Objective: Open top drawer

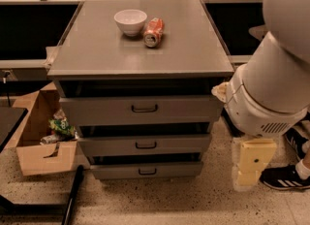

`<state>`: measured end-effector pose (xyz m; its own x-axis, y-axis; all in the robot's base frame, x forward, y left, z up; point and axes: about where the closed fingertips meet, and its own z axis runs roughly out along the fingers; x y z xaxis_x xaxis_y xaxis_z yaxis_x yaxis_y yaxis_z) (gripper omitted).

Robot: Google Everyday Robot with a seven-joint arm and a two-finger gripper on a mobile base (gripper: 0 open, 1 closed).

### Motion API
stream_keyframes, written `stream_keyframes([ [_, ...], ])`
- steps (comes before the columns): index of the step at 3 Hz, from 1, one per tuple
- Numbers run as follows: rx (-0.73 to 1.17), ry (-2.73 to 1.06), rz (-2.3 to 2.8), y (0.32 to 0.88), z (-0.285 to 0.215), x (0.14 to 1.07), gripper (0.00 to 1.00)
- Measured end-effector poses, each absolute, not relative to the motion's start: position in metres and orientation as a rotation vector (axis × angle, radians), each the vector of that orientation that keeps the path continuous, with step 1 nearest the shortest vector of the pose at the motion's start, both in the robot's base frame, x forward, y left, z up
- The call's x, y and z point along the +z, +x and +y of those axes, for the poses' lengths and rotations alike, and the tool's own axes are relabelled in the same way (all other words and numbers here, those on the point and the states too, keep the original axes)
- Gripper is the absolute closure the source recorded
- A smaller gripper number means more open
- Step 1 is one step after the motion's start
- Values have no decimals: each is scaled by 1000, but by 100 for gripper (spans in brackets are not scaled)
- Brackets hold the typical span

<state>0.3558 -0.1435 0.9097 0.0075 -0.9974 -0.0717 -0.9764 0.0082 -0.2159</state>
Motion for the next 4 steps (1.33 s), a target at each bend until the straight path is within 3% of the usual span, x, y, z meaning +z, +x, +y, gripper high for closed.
stream_keyframes([
  [2, -16, -2070, 1950, 427, -168, 827, 0],
  [4, 44, -2089, 1849, 486, -152, 771, 0],
])
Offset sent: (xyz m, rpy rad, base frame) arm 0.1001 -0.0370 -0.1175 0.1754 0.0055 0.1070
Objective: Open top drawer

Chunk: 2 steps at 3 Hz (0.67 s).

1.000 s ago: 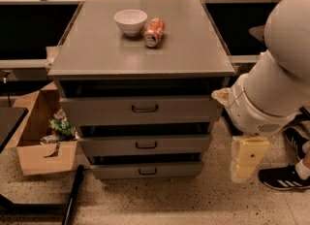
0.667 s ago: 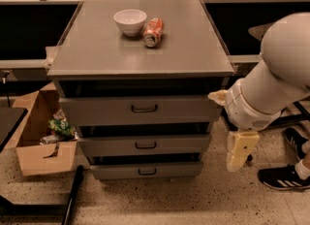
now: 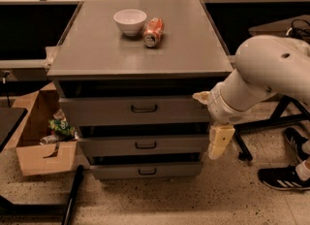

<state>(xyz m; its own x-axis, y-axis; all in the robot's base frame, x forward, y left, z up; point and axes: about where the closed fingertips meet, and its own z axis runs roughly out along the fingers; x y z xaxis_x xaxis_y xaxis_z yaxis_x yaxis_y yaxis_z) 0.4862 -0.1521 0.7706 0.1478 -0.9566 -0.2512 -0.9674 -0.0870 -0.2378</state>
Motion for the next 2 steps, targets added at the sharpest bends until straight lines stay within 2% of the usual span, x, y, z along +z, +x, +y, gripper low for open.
stream_keyframes([
  [1, 54, -2098, 1823, 529, -135, 731, 0],
  [2, 54, -2098, 1823, 529, -135, 731, 0],
])
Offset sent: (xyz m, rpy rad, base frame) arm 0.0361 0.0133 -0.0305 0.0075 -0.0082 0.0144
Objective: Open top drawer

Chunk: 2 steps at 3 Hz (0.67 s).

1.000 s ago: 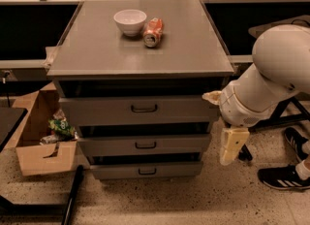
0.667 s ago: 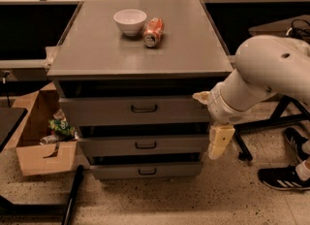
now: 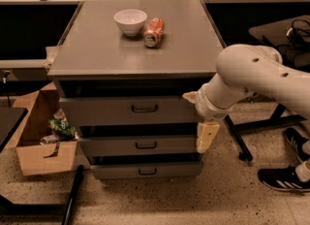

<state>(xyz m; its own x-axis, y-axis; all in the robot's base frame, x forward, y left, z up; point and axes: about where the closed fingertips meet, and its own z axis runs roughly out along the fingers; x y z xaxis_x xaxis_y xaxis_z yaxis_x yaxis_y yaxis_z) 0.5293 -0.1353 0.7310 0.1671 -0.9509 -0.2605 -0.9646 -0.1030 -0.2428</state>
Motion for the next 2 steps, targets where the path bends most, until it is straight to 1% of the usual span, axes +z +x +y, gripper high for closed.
stream_keyframes([
  [1, 17, -2098, 1840, 543, -138, 720, 0],
  [2, -8, -2086, 1867, 575, -150, 696, 0],
])
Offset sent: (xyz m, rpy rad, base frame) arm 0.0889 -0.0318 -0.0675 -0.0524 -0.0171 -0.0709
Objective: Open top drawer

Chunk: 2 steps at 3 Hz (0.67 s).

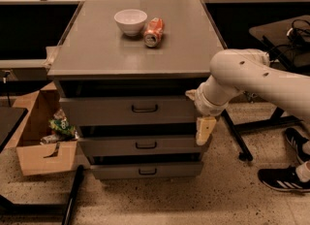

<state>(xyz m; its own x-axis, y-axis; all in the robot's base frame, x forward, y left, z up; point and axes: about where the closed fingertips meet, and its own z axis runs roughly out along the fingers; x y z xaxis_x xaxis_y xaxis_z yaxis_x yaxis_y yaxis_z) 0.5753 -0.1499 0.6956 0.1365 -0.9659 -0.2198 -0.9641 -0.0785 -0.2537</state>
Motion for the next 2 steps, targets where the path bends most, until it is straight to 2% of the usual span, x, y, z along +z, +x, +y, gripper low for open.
stream_keyframes([
  [2, -24, -2048, 1882, 628, -163, 664, 0],
])
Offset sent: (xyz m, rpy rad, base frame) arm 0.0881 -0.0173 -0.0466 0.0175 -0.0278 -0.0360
